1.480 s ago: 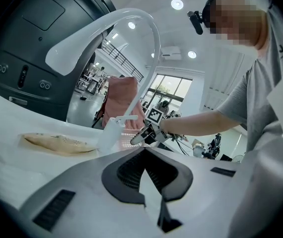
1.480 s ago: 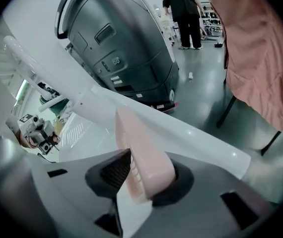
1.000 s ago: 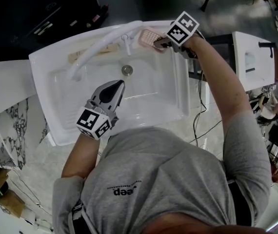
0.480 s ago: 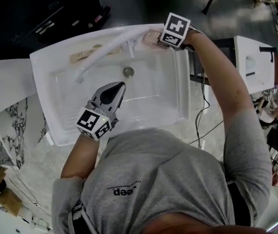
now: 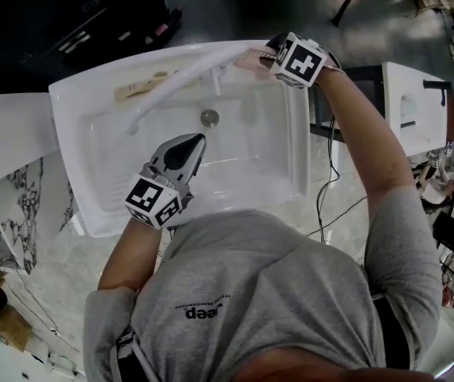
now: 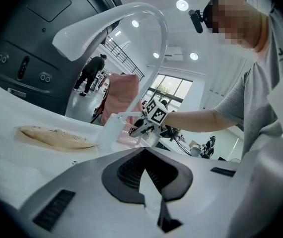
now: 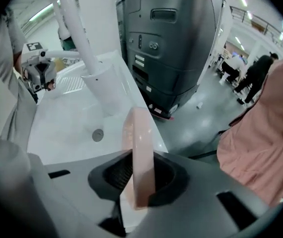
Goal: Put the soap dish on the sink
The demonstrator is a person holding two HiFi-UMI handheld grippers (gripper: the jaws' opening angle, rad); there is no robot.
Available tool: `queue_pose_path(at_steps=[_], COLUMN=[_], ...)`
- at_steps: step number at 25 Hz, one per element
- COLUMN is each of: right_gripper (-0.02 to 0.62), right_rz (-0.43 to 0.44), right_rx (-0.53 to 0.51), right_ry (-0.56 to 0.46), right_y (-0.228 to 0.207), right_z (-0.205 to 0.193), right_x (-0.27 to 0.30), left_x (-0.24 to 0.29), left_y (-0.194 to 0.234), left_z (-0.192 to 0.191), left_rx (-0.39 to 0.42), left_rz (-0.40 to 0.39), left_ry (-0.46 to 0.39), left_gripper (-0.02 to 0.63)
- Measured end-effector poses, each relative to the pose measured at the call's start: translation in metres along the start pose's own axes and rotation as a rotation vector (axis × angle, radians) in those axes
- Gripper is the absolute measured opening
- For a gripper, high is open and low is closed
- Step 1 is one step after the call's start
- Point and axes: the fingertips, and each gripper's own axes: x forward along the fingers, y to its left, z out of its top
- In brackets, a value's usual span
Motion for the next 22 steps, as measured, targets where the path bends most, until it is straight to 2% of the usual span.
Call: queue_pose_path(at_steps=[1, 2, 3, 6, 8, 10, 12, 18, 22], right_gripper=[0.115, 0.075, 0.072, 0.071, 0.072, 0.078, 0.115, 0.15, 0.221], right_rz=[-0.002, 0.019, 0.067, 0.283, 0.355, 0.337, 0.294, 0.239, 0.186], right_rx=[-0.03, -0.056, -0.075, -0.099, -0.099, -0.119, -0.143, -0.142, -0.119], right_ry=[-0.007, -0.008, -0.004, 0.024, 0.061, 0.105, 0.133, 0.107, 0.122], right_y=[0.002, 0.008, 0.017, 0.051, 0.061, 0.059, 0.054, 0.044, 0.029], right_z=[0.0, 0.0, -0.001, -0.005, -0.01, -0.014, -0.015, -0.006, -0.005], right_x=[0.0, 0.0, 0.0, 0.001, 0.005, 0.011, 0.016, 0.015, 0.016], left_x=[0.001, 0.001, 0.002, 0.002, 0.002, 0.002, 0.002, 0.001, 0.0], left_y=[-0.001, -0.002, -0.003, -0.006, -0.007, -0.008, -0.008, -0.006, -0.006], left_z=[0.0, -0.001, -0.001, -0.003, -0.004, -0.004, -0.004, -0.005, -0.007], left_rx=[-0.003, -0.004, -0.005, -0.002, -0.002, -0.002, -0.002, -0.007, -0.012], left_rz=[-0.002, -0.005, -0.009, -0.017, -0.017, -0.016, -0.015, -0.01, -0.012], left_ry=[0.001, 0.002, 0.003, 0.008, 0.009, 0.009, 0.008, 0.01, 0.013], left_gripper=[0.003, 0.003, 0.003, 0.003, 0.003, 0.003, 0.003, 0.003, 0.003])
